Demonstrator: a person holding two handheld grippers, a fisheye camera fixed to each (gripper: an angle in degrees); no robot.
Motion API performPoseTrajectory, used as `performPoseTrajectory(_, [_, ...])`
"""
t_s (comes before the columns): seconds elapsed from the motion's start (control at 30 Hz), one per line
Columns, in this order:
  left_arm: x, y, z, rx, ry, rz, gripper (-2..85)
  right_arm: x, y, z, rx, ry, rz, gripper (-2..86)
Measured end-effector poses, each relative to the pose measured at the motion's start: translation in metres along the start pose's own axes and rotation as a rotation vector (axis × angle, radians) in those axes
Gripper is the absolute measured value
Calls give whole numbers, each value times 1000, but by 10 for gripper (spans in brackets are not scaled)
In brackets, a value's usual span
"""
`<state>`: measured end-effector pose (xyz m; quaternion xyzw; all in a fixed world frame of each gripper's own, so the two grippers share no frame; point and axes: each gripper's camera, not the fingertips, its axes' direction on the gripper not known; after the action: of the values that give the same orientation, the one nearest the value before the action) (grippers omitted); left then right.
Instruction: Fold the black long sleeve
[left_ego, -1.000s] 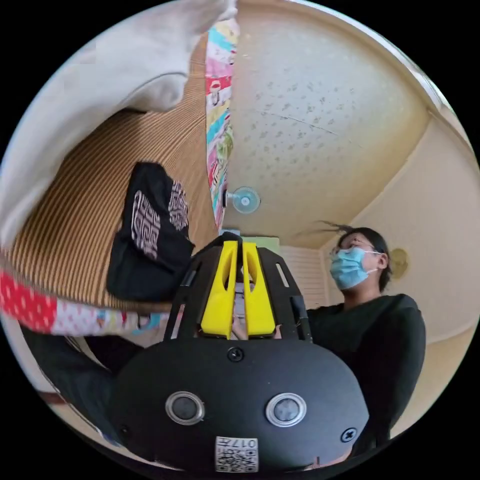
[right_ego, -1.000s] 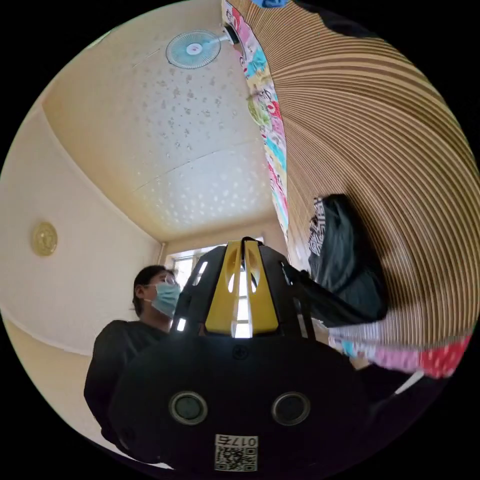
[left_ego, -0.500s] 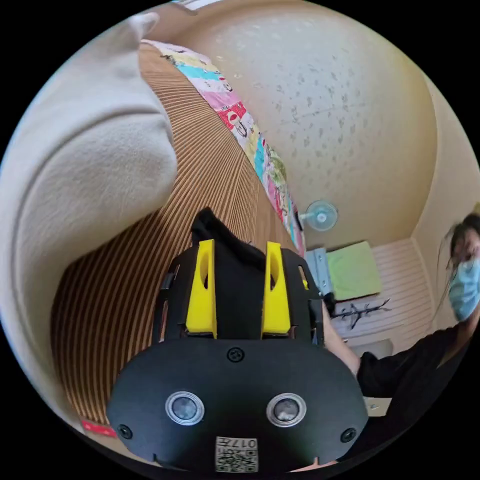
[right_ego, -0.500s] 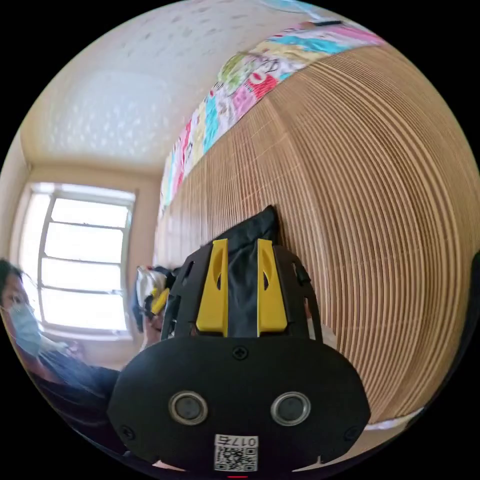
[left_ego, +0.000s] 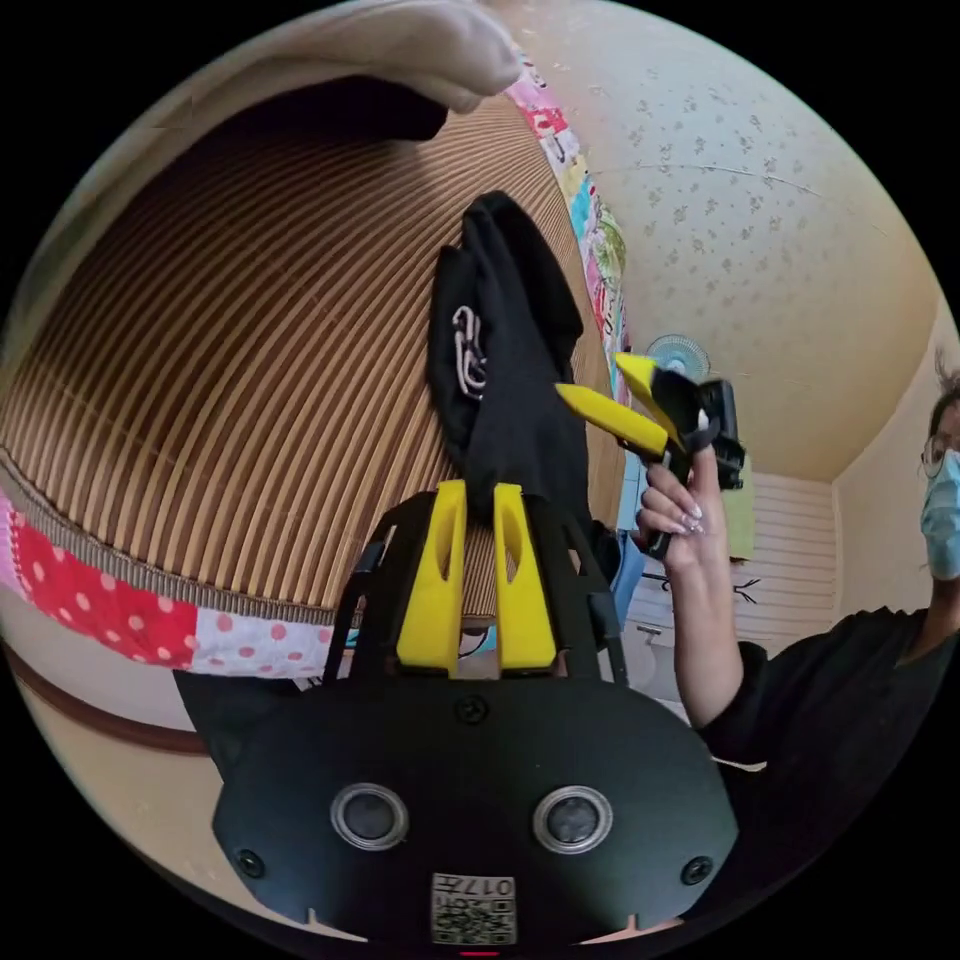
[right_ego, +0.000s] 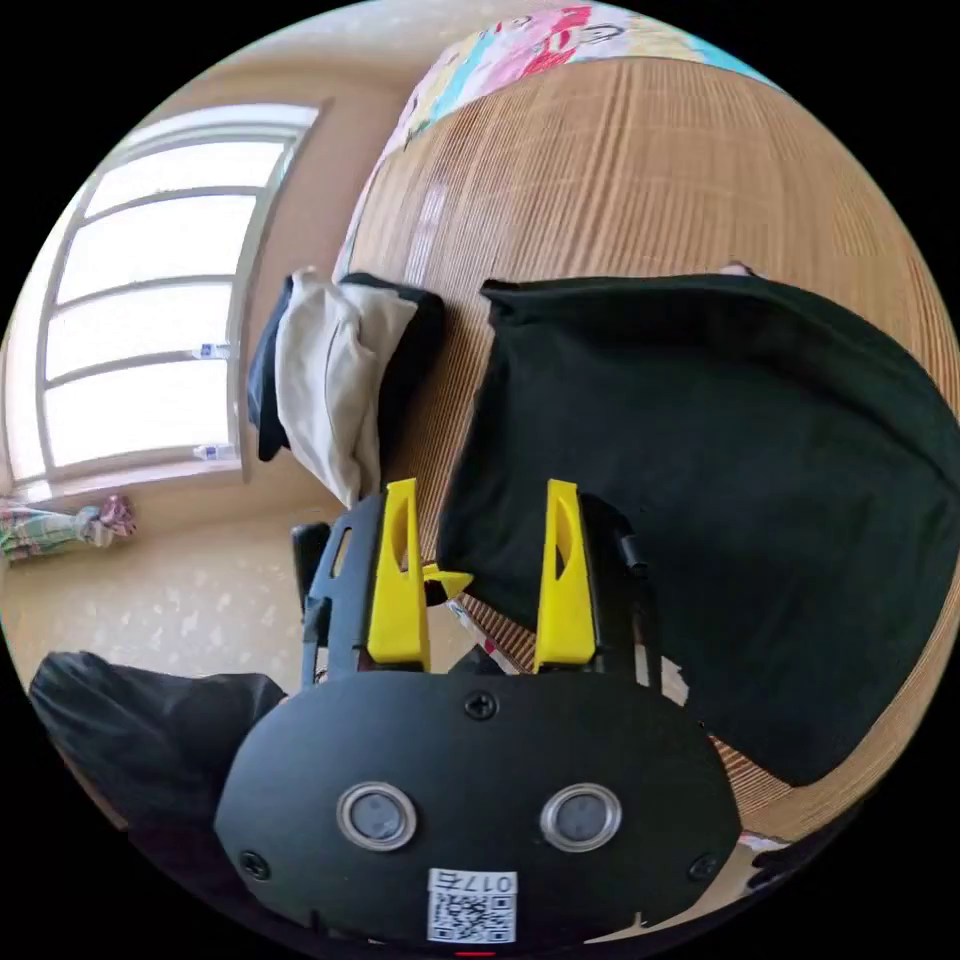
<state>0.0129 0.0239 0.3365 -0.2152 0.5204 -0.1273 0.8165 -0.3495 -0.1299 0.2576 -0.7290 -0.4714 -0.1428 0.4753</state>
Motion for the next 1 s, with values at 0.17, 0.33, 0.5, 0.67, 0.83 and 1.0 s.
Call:
performPoseTrajectory(0.17, [60,-3,-8,4,-173,189,44,-81,-73,72,-308,430,-144,199])
performPoseTrajectory(0.33, [130,-3,3,-33,-371,433,41,-93,-82,100,-480,697,-198,101])
performPoseTrajectory(0.5, [156,5,-9,2,-161,571,68,-55,-51,-3,-207,380,-211,50])
performPoseTrajectory(0.67, [135,-2,-6,-20,159,475,123,129,57,-133,254,-249,-153,43])
performPoseTrajectory(0.83, [108,-9,55,-139,124,353,148,284,156,-161,530,-370,54,55])
performPoseTrajectory(1.0, [86,-19,126,-305,102,225,167,365,226,-130,611,-360,340,87])
